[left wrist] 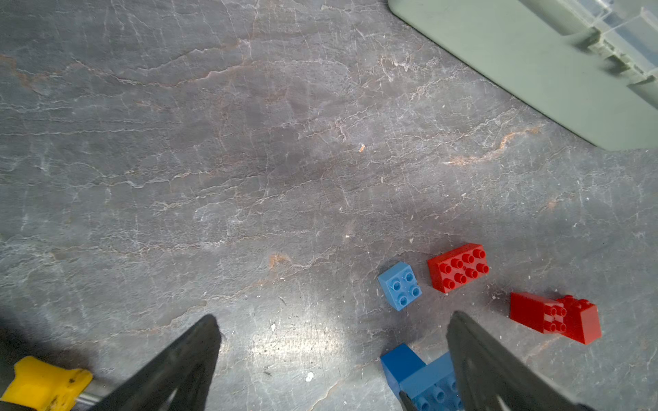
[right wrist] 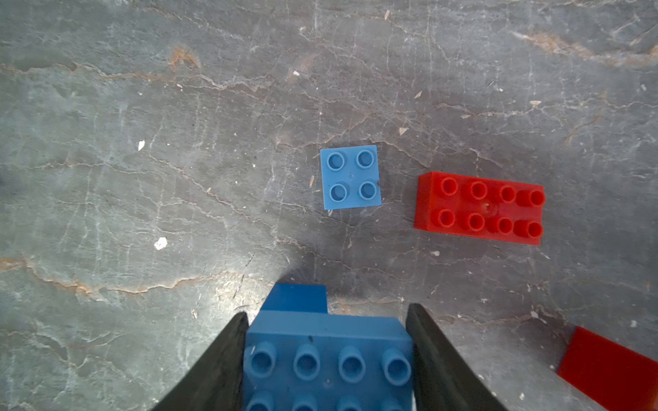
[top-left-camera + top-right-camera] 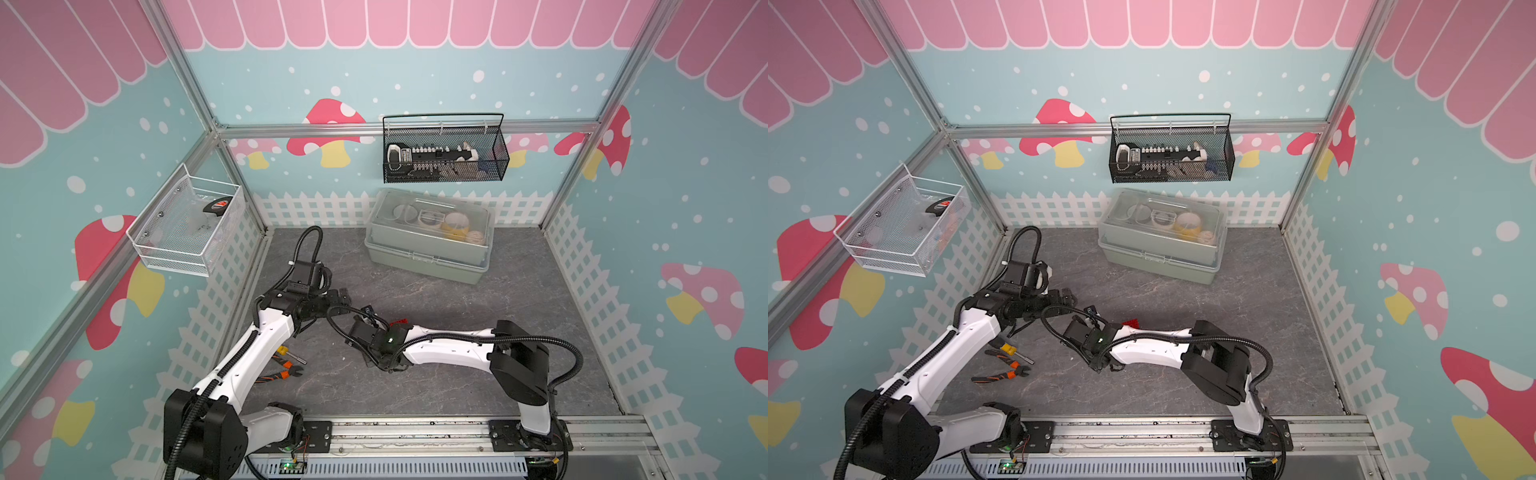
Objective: Assemble a giraffe with lego
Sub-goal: Assemble the lego brick with the lego brick.
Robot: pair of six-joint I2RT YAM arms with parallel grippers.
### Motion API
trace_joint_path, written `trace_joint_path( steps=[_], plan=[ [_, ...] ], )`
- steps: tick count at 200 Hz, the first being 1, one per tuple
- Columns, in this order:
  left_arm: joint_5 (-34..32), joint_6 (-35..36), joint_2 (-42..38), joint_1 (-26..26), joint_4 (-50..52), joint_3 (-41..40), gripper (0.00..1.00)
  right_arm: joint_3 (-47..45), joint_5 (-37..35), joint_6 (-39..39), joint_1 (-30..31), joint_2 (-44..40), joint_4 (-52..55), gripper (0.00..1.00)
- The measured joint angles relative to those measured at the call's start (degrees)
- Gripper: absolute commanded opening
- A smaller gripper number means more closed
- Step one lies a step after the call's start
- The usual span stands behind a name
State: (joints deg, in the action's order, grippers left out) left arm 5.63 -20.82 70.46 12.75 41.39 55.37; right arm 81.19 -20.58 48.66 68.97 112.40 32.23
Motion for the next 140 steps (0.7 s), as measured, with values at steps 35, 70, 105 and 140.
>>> trace_joint_path(
  steps=[35, 70, 105, 140],
  plan=[
    [0.0, 0.0, 0.0, 0.0, 0.0, 0.0, 0.99, 0.2, 0.0, 0.0, 0.0, 0.1, 0.3, 0.43],
    [0.2, 0.0, 0.0, 0.0, 0.0, 0.0, 0.99, 0.1, -0.6, 1.0, 0.0, -0.1, 0.5, 0.43],
    [0.4, 0.0, 0.3, 0.0, 0.0, 0.0, 0.99, -2.1, -1.1, 2.4, -0.8, -2.8, 3.3, 0.42],
    [0.5, 0.0, 0.3, 0.0, 0.0, 0.0, 0.99, -3.9, -1.9, 2.4, -3.1, -7.2, 6.8, 0.42]
  ],
)
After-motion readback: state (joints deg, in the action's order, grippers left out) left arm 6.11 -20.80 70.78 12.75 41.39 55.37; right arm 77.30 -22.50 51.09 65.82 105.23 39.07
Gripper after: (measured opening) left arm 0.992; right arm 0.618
